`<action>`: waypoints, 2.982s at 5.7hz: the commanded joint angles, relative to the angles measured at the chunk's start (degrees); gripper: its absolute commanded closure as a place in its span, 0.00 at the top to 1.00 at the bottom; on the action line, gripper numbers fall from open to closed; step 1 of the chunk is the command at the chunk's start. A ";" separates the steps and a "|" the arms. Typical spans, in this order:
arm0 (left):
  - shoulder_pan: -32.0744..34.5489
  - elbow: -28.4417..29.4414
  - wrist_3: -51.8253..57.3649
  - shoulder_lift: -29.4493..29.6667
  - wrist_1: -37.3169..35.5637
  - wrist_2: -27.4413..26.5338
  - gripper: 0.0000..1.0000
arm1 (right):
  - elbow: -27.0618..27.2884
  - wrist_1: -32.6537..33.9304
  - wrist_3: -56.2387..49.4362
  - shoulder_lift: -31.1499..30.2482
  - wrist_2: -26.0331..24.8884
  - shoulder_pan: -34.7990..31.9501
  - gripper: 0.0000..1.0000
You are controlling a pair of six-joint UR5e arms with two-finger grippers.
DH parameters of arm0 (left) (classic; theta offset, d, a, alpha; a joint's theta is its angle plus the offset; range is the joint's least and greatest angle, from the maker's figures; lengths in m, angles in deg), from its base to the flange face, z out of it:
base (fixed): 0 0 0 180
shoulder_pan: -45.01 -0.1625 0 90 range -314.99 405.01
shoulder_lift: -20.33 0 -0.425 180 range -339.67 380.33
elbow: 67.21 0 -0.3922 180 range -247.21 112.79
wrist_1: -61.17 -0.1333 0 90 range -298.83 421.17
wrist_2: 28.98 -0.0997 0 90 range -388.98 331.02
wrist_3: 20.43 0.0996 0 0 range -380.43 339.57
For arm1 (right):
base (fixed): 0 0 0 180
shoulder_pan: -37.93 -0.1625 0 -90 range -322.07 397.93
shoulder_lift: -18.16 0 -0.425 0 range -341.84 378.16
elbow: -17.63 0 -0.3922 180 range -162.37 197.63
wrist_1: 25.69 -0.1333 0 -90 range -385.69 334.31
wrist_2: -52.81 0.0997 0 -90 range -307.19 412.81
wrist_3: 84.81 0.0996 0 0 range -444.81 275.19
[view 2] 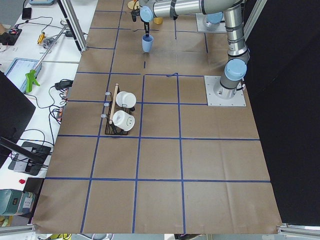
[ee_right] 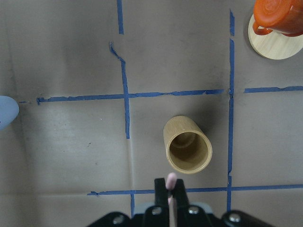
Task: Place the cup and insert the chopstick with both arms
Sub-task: 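Set the blue cup down, open the left gripper and withdraw it, then move the pink chopstick over the blue cup and lower it in with the right gripper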
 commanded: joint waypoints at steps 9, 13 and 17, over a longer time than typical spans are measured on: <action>-23.50 0.22 31.38 -30.51 28.53 0.09 0.99 | -22.73 6.48 33.93 23.24 -0.30 -24.97 0.09; -26.32 -4.89 31.48 -30.61 22.62 -0.61 0.99 | -21.61 12.22 39.42 28.55 -1.78 -29.57 0.09; -26.41 -4.80 31.56 -30.44 22.88 0.00 0.99 | -12.29 21.71 36.54 28.99 -1.97 -29.57 0.99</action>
